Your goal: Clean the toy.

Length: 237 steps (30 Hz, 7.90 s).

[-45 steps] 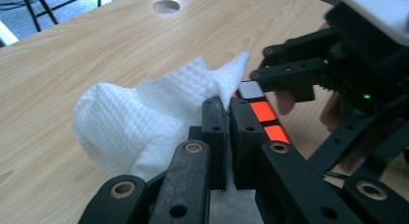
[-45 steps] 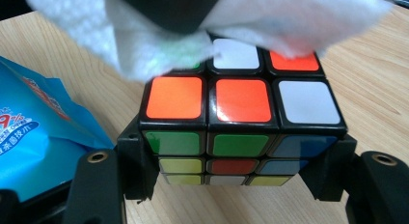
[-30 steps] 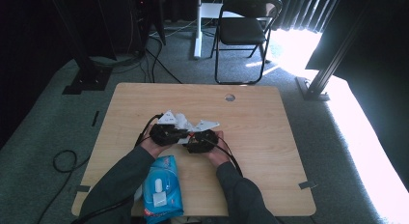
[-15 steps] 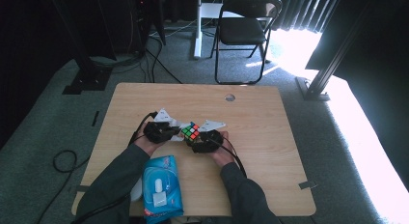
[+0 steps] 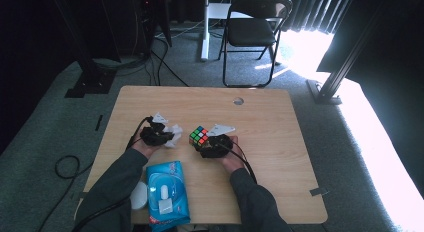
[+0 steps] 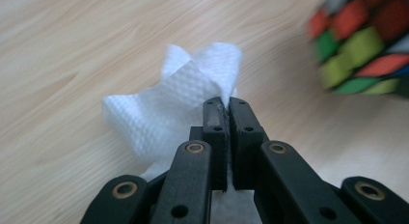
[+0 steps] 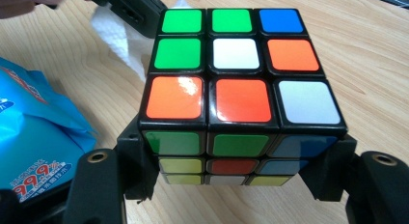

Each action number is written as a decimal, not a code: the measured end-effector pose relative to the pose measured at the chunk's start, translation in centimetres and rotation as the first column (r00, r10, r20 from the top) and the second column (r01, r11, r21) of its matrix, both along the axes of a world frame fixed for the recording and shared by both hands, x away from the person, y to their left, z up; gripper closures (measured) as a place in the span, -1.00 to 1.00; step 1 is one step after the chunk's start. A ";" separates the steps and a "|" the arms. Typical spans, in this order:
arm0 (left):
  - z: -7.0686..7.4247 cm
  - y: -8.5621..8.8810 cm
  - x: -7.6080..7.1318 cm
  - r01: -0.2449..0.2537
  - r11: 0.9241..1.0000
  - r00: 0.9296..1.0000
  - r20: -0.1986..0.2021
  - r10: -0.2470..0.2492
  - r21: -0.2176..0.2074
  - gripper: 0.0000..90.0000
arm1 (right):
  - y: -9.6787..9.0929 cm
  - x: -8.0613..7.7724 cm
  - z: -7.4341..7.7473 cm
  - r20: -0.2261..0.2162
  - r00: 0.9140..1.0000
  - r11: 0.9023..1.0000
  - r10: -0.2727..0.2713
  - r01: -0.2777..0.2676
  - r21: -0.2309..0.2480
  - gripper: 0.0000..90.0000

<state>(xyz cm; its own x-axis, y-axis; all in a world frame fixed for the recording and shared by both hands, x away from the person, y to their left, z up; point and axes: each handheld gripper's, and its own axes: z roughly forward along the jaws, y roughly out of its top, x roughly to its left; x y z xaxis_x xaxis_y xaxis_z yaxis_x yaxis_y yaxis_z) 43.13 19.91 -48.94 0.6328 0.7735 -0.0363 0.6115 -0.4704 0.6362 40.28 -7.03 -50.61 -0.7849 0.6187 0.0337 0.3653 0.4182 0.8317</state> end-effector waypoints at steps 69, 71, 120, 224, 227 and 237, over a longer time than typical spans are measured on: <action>2.3 -1.0 -2.6 0.244 0.969 0.958 0.159 -0.237 -0.026 0.94 | 1.7 0.0 0.7 0.003 0.999 0.999 0.051 -0.051 0.001 -0.24; 2.6 -1.4 -2.8 0.268 0.963 0.951 0.169 -0.259 -0.028 0.94 | 1.9 0.0 0.7 0.005 0.998 0.998 0.057 -0.057 -0.001 -0.24; 1.6 -2.7 -3.0 0.340 0.940 0.933 0.125 -0.338 0.004 0.94 | 1.1 -0.7 1.6 0.040 0.991 0.992 0.127 -0.128 0.016 -0.24; 1.6 -3.3 -2.8 0.353 0.935 0.922 0.160 -0.354 0.033 0.86 | 1.2 -0.4 3.6 0.060 0.992 0.992 0.109 -0.112 0.054 -0.24; 1.8 -3.4 -2.9 0.358 0.934 0.919 0.170 -0.356 0.023 0.86 | 1.3 -0.3 3.9 0.060 0.993 0.993 0.100 -0.103 0.061 -0.24; 2.0 -4.5 -3.8 0.393 0.920 0.903 0.193 -0.385 -0.004 0.86 | 1.5 0.2 4.6 0.051 0.995 0.992 0.087 -0.091 0.089 -0.24</action>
<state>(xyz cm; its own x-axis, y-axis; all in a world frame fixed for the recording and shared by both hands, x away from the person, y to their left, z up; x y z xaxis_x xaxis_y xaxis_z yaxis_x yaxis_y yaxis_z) 39.38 15.40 -46.91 0.8814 0.4651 0.0829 0.2557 -0.6171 0.7442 40.43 -5.52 -46.04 -0.8387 0.5425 0.0482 0.2895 0.3691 0.8832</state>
